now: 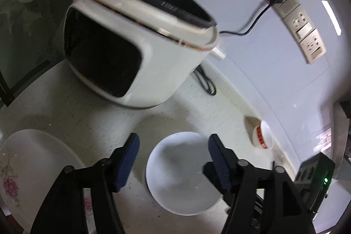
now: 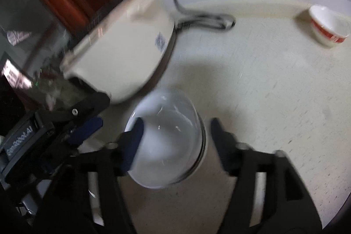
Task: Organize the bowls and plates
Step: 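Move both open tools back to the red-patterned bowl by the wall, then grasp the red-patterned bowl rim with both tools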
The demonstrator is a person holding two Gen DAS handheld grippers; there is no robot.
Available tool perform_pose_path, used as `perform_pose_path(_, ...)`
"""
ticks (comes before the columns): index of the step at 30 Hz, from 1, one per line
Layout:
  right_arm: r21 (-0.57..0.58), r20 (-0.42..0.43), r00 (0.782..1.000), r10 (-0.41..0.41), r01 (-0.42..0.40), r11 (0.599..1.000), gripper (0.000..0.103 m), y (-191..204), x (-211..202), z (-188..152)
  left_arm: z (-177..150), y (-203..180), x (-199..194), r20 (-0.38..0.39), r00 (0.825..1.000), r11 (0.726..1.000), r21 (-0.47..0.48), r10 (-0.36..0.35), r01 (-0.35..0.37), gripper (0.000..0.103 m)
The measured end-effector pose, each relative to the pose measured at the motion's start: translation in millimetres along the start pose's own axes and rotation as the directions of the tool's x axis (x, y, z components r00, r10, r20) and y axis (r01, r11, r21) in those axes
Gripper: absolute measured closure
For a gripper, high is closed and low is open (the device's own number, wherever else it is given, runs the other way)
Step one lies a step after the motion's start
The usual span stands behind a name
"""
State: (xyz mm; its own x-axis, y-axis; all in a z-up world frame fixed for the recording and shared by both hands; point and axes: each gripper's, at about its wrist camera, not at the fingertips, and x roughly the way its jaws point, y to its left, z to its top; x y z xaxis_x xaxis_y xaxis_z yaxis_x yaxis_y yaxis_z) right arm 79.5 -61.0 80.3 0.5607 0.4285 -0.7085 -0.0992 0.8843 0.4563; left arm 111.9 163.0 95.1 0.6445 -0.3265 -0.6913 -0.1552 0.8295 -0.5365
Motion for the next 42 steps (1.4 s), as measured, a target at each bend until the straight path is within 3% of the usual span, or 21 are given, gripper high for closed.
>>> perform_pose_path(6, 0.093, 0.038, 0.998, -0.052, 0.048, 0.994, 0.031, -37, -13, 9, 1, -22, 5, 0.025, 1.0, 1.0, 0.028, -0.009, 0.008, 0.031)
perform_pose_path(15, 0.301, 0.071, 0.984, -0.166, 0.137, 0.944, 0.031, -126, -33, 23, -18, -66, 44, -0.107, 0.993, 0.994, 0.091, -0.046, 0.056, 0.031)
perform_pose_path(20, 0.41, 0.086, 0.972, -0.217, 0.164, 0.897, 0.031, -179, -50, 31, -28, -106, 81, -0.248, 0.963, 0.988, 0.081, -0.108, 0.132, 0.028)
perform_pose_path(26, 0.491, 0.1, 0.96, -0.261, 0.18, 0.852, 0.031, -234, -62, 51, -35, -158, 139, -0.381, 0.918, 0.984, 0.089, -0.107, 0.151, 0.028)
perform_pose_path(33, 0.511, 0.112, 0.955, -0.273, 0.181, 0.841, 0.031, -278, -60, 87, -34, -211, 197, -0.448, 0.891, 0.984, 0.114, -0.072, 0.137, 0.028)
perform_pose_path(42, 0.483, 0.075, 0.96, -0.27, 0.201, 0.852, 0.032, -310, -30, 126, -28, -234, 260, -0.489, 0.871, 0.995, 0.057, -0.041, 0.079, 0.028)
